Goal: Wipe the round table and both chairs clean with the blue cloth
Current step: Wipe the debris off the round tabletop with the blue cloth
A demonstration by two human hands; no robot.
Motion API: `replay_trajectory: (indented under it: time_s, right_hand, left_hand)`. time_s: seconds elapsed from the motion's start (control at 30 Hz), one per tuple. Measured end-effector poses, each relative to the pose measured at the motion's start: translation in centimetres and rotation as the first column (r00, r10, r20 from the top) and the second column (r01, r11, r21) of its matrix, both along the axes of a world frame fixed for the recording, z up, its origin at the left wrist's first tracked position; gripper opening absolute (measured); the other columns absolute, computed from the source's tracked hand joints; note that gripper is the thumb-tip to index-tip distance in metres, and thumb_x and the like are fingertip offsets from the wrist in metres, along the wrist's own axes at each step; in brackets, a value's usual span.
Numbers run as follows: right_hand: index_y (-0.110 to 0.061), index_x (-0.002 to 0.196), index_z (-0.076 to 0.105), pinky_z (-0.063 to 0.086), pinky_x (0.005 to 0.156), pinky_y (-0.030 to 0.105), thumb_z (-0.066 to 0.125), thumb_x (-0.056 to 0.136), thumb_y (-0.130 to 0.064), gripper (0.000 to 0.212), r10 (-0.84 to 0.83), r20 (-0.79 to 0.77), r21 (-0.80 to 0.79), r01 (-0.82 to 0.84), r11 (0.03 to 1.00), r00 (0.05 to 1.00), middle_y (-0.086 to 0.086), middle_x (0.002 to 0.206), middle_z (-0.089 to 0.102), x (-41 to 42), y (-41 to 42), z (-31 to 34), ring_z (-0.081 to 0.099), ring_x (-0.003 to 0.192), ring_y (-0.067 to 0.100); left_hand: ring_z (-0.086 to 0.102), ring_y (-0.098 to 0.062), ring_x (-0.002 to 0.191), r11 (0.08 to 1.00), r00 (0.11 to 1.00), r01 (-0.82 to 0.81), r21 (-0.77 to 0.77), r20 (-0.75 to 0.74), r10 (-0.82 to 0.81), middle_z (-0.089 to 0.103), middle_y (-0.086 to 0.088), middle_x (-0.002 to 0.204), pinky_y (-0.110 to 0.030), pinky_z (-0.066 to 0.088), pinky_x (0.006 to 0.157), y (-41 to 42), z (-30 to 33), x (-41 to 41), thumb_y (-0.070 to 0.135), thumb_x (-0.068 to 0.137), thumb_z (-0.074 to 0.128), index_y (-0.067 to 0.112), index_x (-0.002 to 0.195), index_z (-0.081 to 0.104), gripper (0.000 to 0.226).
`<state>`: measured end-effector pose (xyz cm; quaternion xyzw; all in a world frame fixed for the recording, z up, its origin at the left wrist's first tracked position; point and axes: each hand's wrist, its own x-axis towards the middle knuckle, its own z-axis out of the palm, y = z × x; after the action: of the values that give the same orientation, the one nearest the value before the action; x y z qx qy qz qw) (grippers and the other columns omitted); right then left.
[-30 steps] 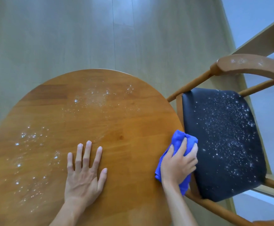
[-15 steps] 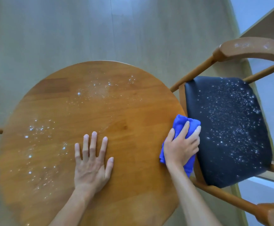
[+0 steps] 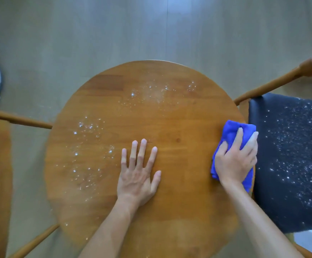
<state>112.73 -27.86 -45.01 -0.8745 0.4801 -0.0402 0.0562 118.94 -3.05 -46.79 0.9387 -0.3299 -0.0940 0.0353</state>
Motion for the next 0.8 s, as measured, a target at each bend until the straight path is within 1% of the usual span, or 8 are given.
replay_trajectory:
  time_s: [0.03,0.1,0.23,0.3,0.37,0.5,0.63,0.8]
  right_hand:
    - [-0.01,0.146,0.035,0.034,0.102,0.056,0.039,0.094,-0.03,0.056,-0.115,0.002,0.02,0.115,0.993,0.993,0.028,0.154,0.019,2.8,0.2,0.3,0.029,0.137,0.046]
    - [-0.011,0.149,0.026,0.028,0.105,0.054,0.034,0.094,-0.033,0.06,-0.121,-0.012,0.051,0.121,0.991,0.993,0.027,0.156,0.01,7.7,1.9,0.7,0.021,0.141,0.044]
    - [-0.015,0.153,0.017,0.013,0.115,0.046,0.035,0.093,-0.032,0.064,0.24,0.019,0.229,-0.238,0.944,0.971,0.022,0.159,-0.003,12.7,9.0,1.6,0.004,0.147,0.036]
    - [-0.019,0.152,0.021,0.01,0.117,0.04,0.032,0.092,-0.031,0.062,0.394,0.171,0.4,-0.429,0.81,0.903,0.014,0.161,-0.003,12.5,10.6,2.4,0.0,0.148,0.028]
    - [-0.021,0.149,0.03,0.011,0.117,0.032,0.028,0.09,-0.027,0.06,0.365,0.341,0.479,-0.494,0.725,0.866,0.004,0.161,0.008,10.7,9.1,3.0,0.004,0.148,0.017]
    - [-0.01,0.144,0.041,0.017,0.119,0.047,0.036,0.093,-0.018,0.052,0.286,0.185,0.244,-0.326,0.913,0.94,0.011,0.157,0.024,5.1,3.9,1.2,0.017,0.147,0.027]
    - [-0.01,0.142,0.044,0.024,0.116,0.047,0.035,0.096,-0.022,0.048,0.416,0.088,0.049,-0.421,0.906,0.905,0.014,0.154,0.031,3.1,2.7,-1.2,0.025,0.144,0.029]
    - [-0.003,0.14,0.044,0.024,0.116,0.043,0.033,0.096,-0.016,0.047,0.363,0.199,0.026,-0.375,0.927,0.91,0.011,0.152,0.035,3.3,2.5,-2.0,0.028,0.143,0.025]
  left_hand:
    - [0.013,-0.036,0.147,1.0,1.0,0.001,-0.008,0.005,-0.001,0.016,-0.015,0.159,-0.059,0.014,0.115,0.0,0.0,0.0,0.052,0.091,0.034,0.021,0.15,0.03,0.067]
    - [0.016,-0.036,0.146,1.0,1.0,0.006,-0.024,0.004,-0.006,0.019,-0.015,0.159,-0.058,0.016,0.114,0.0,0.3,0.1,0.051,0.09,0.036,0.02,0.149,0.032,0.067]
    - [0.026,-0.034,0.144,0.977,0.996,-0.065,-0.201,-0.067,0.053,0.031,-0.017,0.153,-0.056,0.019,0.114,0.2,1.2,0.2,0.044,0.089,0.041,0.012,0.141,0.047,0.061]
    - [0.028,-0.034,0.142,0.907,0.979,-0.186,-0.377,-0.151,0.138,0.033,-0.017,0.151,-0.054,0.019,0.115,0.1,1.9,0.6,0.038,0.09,0.042,0.008,0.137,0.048,0.056]
    - [0.028,-0.035,0.141,0.841,0.967,-0.251,-0.479,-0.167,0.194,0.033,-0.018,0.15,-0.054,0.02,0.116,-1.1,2.8,1.7,0.033,0.09,0.044,0.008,0.137,0.043,0.054]
    - [0.018,-0.04,0.144,0.853,0.958,-0.286,-0.436,-0.14,0.249,0.023,-0.022,0.154,-0.053,0.018,0.117,-7.3,4.0,5.0,0.037,0.089,0.045,0.01,0.142,0.042,0.059]
    - [0.005,-0.044,0.146,0.869,0.898,-0.432,-0.241,-0.203,0.39,0.013,-0.023,0.158,-0.058,0.014,0.117,-12.9,3.2,6.1,0.037,0.084,0.054,0.013,0.147,0.035,0.069]
    - [0.001,-0.034,0.148,0.952,0.985,-0.154,-0.266,-0.123,0.125,0.012,-0.009,0.161,-0.052,0.01,0.119,-16.9,2.1,8.8,0.037,0.085,0.049,0.023,0.152,0.023,0.073]
